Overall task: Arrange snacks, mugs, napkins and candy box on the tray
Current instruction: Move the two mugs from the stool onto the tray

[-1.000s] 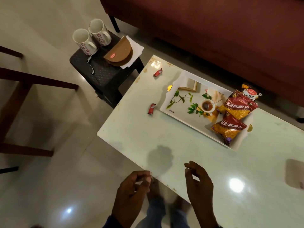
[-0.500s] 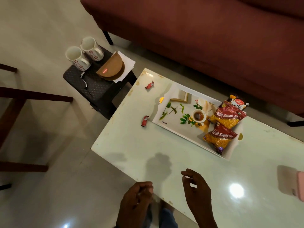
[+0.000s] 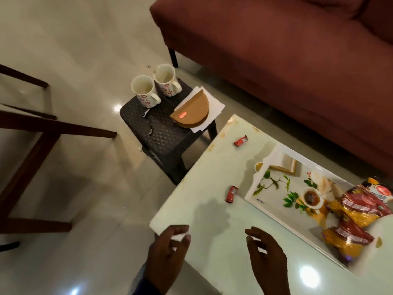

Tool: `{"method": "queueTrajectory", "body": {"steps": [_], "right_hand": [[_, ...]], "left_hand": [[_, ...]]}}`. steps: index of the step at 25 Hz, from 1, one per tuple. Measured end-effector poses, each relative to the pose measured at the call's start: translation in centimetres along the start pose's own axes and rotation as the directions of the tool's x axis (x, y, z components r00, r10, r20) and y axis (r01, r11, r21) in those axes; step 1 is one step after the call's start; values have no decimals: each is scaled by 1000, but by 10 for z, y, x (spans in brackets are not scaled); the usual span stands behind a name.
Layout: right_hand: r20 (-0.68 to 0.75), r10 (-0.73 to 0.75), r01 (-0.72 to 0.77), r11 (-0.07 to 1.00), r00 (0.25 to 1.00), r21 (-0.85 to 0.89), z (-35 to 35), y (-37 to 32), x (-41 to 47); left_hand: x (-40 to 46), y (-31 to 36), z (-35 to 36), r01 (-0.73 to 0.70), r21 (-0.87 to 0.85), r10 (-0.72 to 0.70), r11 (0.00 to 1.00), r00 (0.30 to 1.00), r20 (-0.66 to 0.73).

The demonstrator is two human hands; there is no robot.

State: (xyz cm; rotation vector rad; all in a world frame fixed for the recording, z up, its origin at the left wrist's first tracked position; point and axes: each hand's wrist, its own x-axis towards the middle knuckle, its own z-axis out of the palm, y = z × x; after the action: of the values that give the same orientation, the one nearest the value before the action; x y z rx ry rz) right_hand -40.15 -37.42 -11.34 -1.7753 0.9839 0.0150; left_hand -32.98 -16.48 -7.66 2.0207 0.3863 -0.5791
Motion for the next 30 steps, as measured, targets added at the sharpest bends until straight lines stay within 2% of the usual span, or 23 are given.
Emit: {"method": "queueTrajectory", "body": {"steps": [4, 7, 10, 15, 19, 24, 28, 30], "right_hand": [[49, -13, 14, 999, 999, -36, 90, -68, 31], [73, -111, 114, 993, 991, -40, 148, -129, 66], [94, -209, 218, 971, 973, -96, 191, -191, 111], [119, -331, 345, 929, 936, -131, 234, -265, 175], [123, -301, 318, 935, 946, -158, 267, -286, 212], [-10, -323, 316, 931, 946, -185, 275, -296, 250], [-45, -314, 294, 924, 948, -243, 272, -291, 263], [-45, -300, 278, 925, 953, -260, 271, -289, 268]], "left_hand": [[93, 20, -78, -28, 1, 28, 1000, 1000, -2], [160, 50, -105, -95, -31, 96, 995, 995, 15], [222, 85, -113, -101, -135, 108, 986, 993, 40], [289, 123, -104, -13, -305, 38, 952, 996, 77], [330, 138, -89, 149, -403, -127, 903, 989, 82], [368, 153, -69, 205, -473, -204, 857, 977, 54], [380, 163, -61, 358, -506, -337, 785, 932, 136], [385, 164, -60, 394, -510, -349, 765, 918, 187]]}}
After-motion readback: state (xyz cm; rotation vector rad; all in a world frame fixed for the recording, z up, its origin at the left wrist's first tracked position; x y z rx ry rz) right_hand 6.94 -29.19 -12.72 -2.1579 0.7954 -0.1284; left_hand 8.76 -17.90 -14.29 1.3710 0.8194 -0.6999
